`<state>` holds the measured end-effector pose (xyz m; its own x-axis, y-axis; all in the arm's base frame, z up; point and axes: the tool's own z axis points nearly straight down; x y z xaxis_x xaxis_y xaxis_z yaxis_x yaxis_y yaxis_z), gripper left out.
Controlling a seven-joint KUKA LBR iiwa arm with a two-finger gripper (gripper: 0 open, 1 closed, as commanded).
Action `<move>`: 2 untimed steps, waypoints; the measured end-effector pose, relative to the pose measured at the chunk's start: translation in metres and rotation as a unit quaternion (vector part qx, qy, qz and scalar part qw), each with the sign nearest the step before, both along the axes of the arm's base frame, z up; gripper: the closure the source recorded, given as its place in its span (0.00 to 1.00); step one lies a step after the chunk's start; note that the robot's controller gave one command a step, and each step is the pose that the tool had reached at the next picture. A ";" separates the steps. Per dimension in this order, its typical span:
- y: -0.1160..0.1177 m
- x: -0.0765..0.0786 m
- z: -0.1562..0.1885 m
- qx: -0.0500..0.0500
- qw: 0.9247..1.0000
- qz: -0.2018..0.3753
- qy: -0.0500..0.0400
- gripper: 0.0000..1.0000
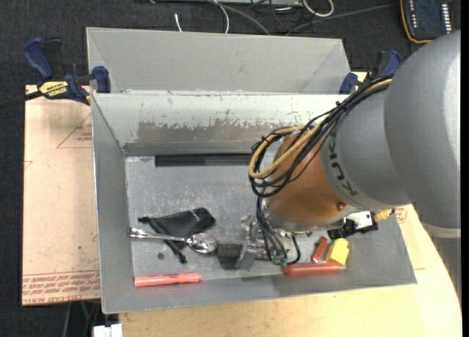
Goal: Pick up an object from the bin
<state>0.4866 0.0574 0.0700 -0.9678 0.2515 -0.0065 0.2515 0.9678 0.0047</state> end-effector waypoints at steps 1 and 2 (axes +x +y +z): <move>0.000 0.000 0.000 0.000 1.000 0.000 0.000 1.00; 0.000 -0.001 0.006 0.000 1.000 0.000 0.001 1.00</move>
Offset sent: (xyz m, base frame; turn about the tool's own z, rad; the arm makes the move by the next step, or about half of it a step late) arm 0.0001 0.0001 0.0155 -0.0001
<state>0.4860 0.0575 0.0761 -0.9680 0.2508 -0.0047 0.2508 0.9680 0.0047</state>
